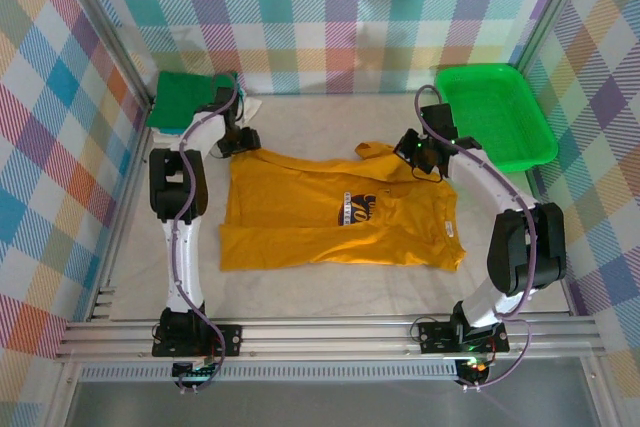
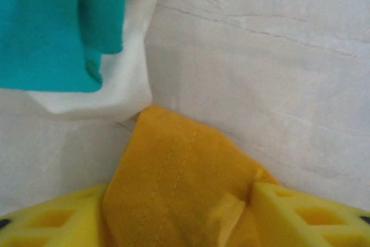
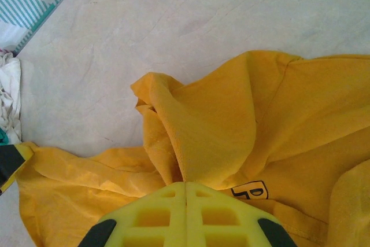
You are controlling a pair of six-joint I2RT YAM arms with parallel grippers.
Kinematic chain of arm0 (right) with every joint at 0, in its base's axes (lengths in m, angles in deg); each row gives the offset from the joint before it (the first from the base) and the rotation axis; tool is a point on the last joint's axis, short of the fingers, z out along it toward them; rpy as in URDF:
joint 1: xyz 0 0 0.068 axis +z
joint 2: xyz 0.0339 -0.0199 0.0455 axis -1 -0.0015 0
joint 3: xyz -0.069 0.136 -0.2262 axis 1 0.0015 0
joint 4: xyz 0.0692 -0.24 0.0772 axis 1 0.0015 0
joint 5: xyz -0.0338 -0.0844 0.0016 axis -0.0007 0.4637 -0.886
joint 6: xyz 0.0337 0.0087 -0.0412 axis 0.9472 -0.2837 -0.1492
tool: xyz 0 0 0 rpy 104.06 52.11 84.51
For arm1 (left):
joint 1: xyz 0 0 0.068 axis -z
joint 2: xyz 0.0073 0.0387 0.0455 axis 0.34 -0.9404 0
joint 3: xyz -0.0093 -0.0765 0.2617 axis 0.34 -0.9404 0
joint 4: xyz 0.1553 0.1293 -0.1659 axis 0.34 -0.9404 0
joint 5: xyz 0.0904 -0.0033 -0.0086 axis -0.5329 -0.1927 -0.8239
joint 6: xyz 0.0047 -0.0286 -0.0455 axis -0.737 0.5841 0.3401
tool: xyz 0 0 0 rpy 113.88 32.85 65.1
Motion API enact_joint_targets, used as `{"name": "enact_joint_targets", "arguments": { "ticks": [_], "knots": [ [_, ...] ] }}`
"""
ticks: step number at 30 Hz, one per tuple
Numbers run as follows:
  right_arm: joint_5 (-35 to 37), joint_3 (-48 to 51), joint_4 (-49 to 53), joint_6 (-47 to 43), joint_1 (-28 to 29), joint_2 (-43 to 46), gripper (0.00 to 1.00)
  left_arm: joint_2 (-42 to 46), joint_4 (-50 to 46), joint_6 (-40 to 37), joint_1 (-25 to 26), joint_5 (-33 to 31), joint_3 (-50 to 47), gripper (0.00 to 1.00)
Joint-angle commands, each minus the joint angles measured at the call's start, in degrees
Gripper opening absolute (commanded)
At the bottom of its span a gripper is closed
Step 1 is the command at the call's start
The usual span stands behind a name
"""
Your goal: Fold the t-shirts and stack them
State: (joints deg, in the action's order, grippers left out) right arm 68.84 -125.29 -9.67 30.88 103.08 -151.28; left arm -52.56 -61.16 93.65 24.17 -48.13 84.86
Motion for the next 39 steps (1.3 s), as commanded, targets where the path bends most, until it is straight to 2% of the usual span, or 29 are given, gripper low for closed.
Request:
{"name": "enact_joint_targets", "arguments": {
  "ticks": [1, 4, 10, 15, 18, 24, 29, 34, 35, 37, 38, 39],
  "knots": [
    [-0.58, -0.11, -1.1, -0.21, 0.37, -1.47, 0.0, 0.29, 2.29, -0.03, -0.08, 3.88, -0.6, 0.5],
    [-0.18, -0.05, -1.1, -0.08, 0.37, -1.38, 0.0, 1.27, 2.59, -1.03, -0.02, 2.23, -0.85, 0.33],
    [1.89, -2.95, 0.76, -1.25, 0.35, -1.23, 0.0, 3.19, 1.61, -3.37, -0.04, 0.15, 1.18, 0.12],
    [3.56, -6.82, 2.02, -2.75, 0.17, -0.73, 0.0, 6.28, 2.33, -4.85, -0.08, -0.6, 0.76, 0.1],
    [4.55, -8.71, 3.51, -3.33, 0.19, -0.08, 0.0, 10.2, 5.14, -5.69, 0.09, -0.84, -3.29, 0.09],
    [4.44, -4.88, 5.74, -1.04, 0.18, 3.74, 0.0, 23.49, 17.96, -7.32, 1.09, -3.72, -22.37, 0.09],
    [3.46, 4.2, 5.66, 2.72, 0.43, 9.58, 0.0, 34.45, 26.98, -8.53, 4.65, -8.55, -39.56, 0.09],
    [1.19, 13.65, 4.18, 4.33, 1.62, 14.11, 0.0, 39.92, 28.07, -6.86, 8.24, -15.07, -51.39, 0.11],
    [0.57, 16.03, 3.06, 4.68, 2.03, 14.51, 0.0, 40.24, 27.57, -5.98, 8.57, -15.94, -53.01, 0.12],
    [-0.36, 20.16, 1.56, 5.35, 2.58, 14.79, 0.11, 40.3, 25.96, -4.7, 8.8, -17.25, -54.03, 0.2],
    [-1.26, 21.77, 0.87, 5.41, 2.64, 14.64, 0.12, 40.23, 23.16, -4.38, 9.03, -18.9, -53.71, 0.27],
    [-1.33, 22.54, 1.02, 5.59, 2.6, 14.62, 0.13, 40.46, 22.49, -3.98, 9.15, -20.53, -53.82, 0.28]
  ]
}}
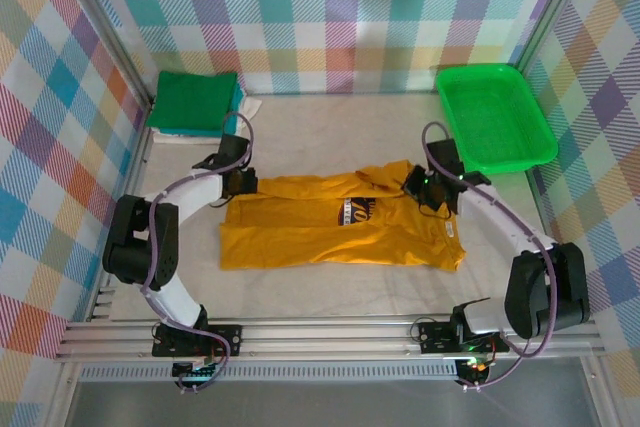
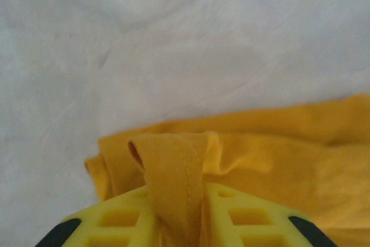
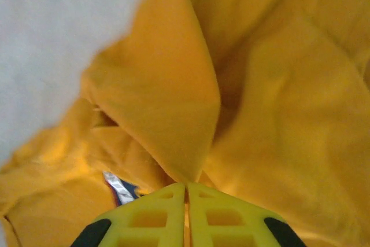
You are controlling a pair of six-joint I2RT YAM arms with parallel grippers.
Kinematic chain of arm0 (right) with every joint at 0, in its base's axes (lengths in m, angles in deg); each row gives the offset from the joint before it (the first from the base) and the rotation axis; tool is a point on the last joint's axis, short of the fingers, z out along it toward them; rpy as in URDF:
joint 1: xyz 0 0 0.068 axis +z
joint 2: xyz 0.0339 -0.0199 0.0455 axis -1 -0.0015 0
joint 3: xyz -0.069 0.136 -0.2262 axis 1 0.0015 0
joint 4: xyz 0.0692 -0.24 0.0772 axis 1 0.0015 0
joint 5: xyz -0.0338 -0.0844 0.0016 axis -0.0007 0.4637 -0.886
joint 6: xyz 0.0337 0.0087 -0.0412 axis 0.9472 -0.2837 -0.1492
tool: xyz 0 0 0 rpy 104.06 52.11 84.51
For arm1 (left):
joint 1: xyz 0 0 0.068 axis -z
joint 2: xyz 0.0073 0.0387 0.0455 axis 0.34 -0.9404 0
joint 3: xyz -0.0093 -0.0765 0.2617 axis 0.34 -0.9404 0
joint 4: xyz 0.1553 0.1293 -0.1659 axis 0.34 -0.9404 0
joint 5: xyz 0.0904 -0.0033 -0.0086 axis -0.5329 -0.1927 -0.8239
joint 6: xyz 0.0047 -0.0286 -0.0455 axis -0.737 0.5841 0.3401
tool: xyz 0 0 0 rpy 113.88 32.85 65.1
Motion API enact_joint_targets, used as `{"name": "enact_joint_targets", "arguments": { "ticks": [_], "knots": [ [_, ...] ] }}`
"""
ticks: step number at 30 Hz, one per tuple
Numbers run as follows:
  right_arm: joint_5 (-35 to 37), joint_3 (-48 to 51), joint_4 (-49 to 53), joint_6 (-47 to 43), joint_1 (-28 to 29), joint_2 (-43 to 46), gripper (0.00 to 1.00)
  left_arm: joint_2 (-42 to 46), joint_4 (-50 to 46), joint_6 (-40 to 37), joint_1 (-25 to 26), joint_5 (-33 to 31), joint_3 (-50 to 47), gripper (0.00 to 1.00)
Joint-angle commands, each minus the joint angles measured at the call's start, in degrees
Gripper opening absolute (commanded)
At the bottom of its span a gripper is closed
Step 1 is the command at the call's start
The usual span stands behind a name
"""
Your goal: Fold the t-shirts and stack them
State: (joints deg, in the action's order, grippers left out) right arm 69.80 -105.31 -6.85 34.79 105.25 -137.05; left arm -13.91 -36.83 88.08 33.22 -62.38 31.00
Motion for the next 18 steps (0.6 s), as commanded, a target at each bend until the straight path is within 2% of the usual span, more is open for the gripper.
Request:
{"name": "enact_joint_targets", "arguments": {
  "ticks": [1, 3, 7, 11, 18],
  "knots": [
    [-2.42, 2.72, -1.96, 1.43, 0.49, 0.6, 0.15, 2.18, -2.11, 1.99, 0.1, -7.28, -0.03, 0.28],
    [-1.33, -0.42, 0.27, -0.99, 0.44, 0.67, 0.25, 3.22, -2.47, 1.98, 0.1, -6.19, 0.51, 0.39],
    [-0.58, -11.13, 4.37, -8.43, 0.41, -1.64, 0.34, 2.83, -3.46, 2.84, 0.1, -5.86, 2.31, 0.43],
    [-1.17, -27.41, 11.55, -19.61, 2.78, -12.91, 0.34, 2.2, -5.03, 4.32, 0.1, -5.78, 2.89, 0.42],
    [3.26, -50.41, 26.12, -28.83, 8.25, -35.24, 0.38, 5.32, -5.59, 7.23, 0.1, -0.91, -0.89, 0.46]
  ]
}}
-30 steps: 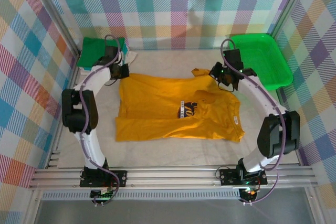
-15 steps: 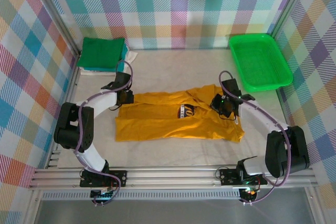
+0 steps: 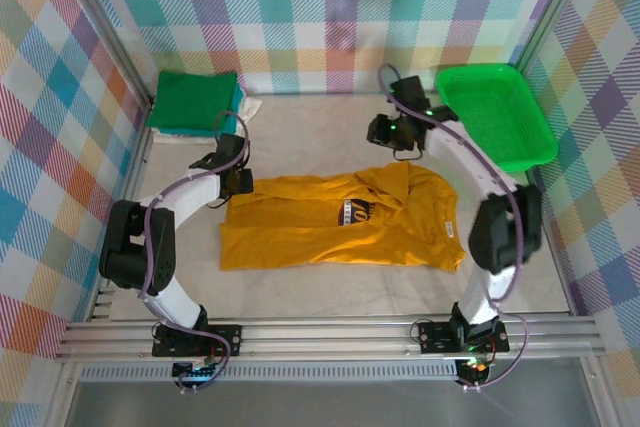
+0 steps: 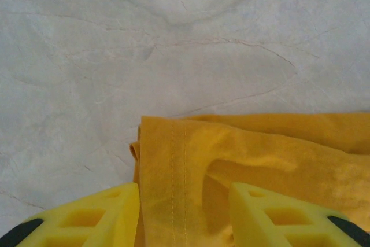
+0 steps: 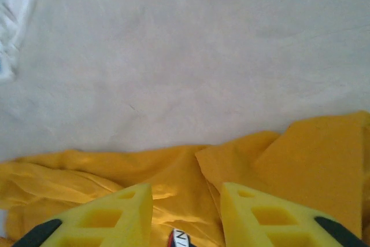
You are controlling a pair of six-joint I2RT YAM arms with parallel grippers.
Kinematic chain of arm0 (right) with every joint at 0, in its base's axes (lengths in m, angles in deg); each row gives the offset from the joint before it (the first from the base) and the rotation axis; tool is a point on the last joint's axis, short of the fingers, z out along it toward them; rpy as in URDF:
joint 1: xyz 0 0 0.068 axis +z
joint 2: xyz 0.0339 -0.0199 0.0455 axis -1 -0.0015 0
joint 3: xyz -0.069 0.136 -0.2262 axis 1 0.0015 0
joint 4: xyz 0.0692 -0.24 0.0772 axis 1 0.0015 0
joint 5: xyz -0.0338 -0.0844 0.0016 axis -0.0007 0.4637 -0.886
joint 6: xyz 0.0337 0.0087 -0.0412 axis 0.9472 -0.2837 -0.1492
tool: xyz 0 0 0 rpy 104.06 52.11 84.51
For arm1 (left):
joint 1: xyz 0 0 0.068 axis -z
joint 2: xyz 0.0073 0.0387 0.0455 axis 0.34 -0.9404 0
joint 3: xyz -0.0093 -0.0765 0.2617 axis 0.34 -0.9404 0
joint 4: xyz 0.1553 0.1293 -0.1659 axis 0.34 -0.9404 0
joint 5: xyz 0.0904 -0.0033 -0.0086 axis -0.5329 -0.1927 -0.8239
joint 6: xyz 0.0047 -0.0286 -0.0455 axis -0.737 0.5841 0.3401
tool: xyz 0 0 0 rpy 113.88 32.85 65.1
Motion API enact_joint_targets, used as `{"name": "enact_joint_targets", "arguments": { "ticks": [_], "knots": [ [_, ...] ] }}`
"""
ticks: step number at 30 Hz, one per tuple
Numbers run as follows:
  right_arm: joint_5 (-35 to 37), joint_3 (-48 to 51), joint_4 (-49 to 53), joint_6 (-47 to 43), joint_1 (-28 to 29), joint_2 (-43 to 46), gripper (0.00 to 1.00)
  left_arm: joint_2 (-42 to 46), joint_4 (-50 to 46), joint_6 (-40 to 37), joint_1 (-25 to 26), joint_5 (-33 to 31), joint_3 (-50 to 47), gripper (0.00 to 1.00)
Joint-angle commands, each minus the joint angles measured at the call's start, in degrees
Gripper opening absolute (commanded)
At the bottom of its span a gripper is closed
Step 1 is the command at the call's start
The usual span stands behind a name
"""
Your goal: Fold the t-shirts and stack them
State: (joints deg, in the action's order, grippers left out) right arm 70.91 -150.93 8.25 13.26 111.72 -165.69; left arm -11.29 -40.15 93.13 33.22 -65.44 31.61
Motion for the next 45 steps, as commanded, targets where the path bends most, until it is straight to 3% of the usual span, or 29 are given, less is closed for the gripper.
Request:
{"name": "enact_joint_targets", "arguments": {
  "ticks": [1, 7, 17, 24, 30, 37, 45],
  "knots": [
    [3.03, -8.0, 13.23, -8.96, 2.82, -9.72, 0.41, 3.21, -2.02, 2.37, 0.1, 3.1, -2.28, 0.47],
    [12.27, -23.07, 24.55, -13.07, 6.27, -23.59, 0.45, 5.14, -3.96, 2.15, 0.46, 4.88, -3.78, 0.56],
    [19.26, -29.14, 28.6, -14.26, 7.03, -31.32, 0.39, 2.71, -4.5, 2.76, 0.19, 4.03, -1.56, 0.59],
    [15.69, -29.66, 28.92, -15.11, 7.03, -33.24, 0.4, 1.8, -5.08, 2.59, 0.21, 4.34, 0.3, 0.6],
    [15.76, -28.93, 28.38, -13.88, 7.03, -31.85, 0.03, 1.57, -5.11, 3.03, 0.19, 3.94, 0.04, 0.6],
    [15.79, -30.4, 26.84, -9.95, 5.26, -25.3, 0.0, 0.24, -6.04, 3.12, 0.19, 2.71, 1.2, 0.6],
    [11.99, -27.06, 23.08, -2.05, -1.09, -17.83, 0.0, -3.16, -6.8, 2.57, -1.72, 3.35, 4.96, 0.57]
  ]
}}
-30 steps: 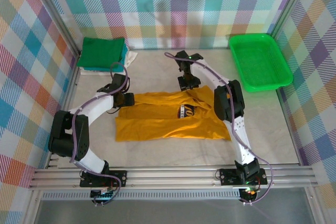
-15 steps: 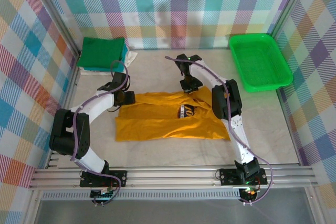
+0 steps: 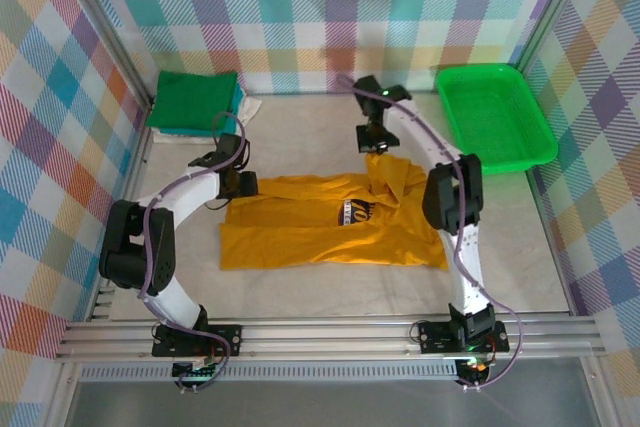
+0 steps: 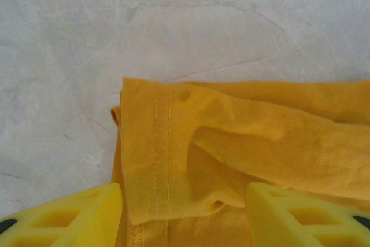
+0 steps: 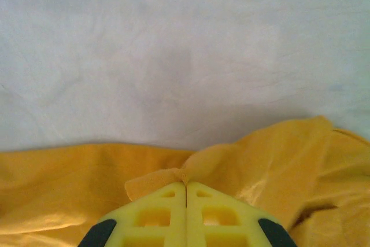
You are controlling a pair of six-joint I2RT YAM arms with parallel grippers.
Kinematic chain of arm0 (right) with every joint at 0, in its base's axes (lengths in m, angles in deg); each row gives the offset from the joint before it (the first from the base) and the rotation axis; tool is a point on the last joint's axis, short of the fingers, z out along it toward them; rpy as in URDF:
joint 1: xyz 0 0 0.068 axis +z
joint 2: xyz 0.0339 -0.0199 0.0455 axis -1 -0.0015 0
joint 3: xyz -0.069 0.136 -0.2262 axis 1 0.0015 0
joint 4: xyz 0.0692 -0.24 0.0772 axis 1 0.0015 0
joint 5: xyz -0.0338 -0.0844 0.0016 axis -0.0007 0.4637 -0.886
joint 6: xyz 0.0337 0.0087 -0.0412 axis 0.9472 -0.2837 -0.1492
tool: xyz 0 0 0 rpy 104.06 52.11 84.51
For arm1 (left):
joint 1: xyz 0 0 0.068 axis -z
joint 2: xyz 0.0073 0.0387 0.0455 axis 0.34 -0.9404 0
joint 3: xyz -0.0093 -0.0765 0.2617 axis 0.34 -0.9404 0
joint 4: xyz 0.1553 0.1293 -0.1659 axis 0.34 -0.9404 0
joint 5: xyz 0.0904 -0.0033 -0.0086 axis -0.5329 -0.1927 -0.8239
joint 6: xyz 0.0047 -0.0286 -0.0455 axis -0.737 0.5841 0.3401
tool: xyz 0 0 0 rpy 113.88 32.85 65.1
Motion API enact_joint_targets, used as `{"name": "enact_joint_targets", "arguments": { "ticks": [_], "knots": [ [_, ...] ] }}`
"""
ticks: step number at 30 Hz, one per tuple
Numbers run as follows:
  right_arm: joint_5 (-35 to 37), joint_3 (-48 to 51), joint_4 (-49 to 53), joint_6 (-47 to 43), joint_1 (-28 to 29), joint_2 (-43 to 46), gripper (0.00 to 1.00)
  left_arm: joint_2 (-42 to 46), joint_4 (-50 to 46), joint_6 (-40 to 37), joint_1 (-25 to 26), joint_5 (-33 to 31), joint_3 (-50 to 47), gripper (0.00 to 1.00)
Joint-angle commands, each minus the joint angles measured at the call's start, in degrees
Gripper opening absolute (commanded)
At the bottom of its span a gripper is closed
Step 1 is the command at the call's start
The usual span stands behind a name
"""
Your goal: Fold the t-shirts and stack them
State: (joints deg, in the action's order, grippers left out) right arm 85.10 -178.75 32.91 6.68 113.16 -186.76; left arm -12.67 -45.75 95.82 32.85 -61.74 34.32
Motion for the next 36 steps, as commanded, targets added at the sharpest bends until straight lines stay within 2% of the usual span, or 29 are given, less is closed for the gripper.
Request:
{"name": "enact_joint_targets", "arguments": {
  "ticks": [1, 6, 10, 20, 25, 28, 30, 32, 34, 36],
  "knots": [
    [-3.52, 1.41, -2.44, 5.5, -3.51, 3.67, 0.0, -2.64, -1.09, -0.34, -1.62, 0.06, 2.97, 0.56],
    [-12.89, 5.14, -7.66, 11.55, -8.71, 6.19, 0.0, -7.19, -2.96, -2.24, -2.56, 1.76, 8.05, 0.55],
    [-17.56, 9.74, -12.77, 15.57, -11.72, 9.12, 0.0, -8.22, -3.19, -3.15, -3.99, 3.71, 9.69, 0.57],
    [-24.72, 22.42, -25.3, 27.15, -17.62, 15.4, 0.0, -12.61, -7.42, -2.77, -5.06, 6.13, 14.58, 0.6],
    [-27.74, 26.04, -28.74, 29.48, -19.77, 18.62, 0.0, -11.92, -6.26, -0.19, -5.06, 8.44, 12.27, 0.57],
    [-28.63, 27.52, -29.39, 29.84, -20.6, 20.2, 0.0, -10.69, -5.12, 0.56, -5.05, 8.07, 10.46, 0.44],
    [-30.0, 28.92, -30.27, 30.49, -21.3, 21.29, 0.0, -10.27, -5.57, 0.47, -5.06, 5.95, 10.25, 0.2],
    [-30.75, 29.94, -30.81, 31.17, -22.04, 22.15, 0.0, -10.05, -6.4, 0.21, -5.03, 4.24, 10.79, 0.15],
    [-31.97, 31.11, -32.42, 32.3, -23.0, 23.04, 0.0, -10.16, -7.08, -0.24, -5.02, 3.24, 11.93, 0.07],
    [-32.73, 30.57, -32.32, 32.89, -23.72, 23.28, 0.0, -10.61, -8.64, -0.92, -5.08, 2.11, 14.2, 0.05]
  ]
}}
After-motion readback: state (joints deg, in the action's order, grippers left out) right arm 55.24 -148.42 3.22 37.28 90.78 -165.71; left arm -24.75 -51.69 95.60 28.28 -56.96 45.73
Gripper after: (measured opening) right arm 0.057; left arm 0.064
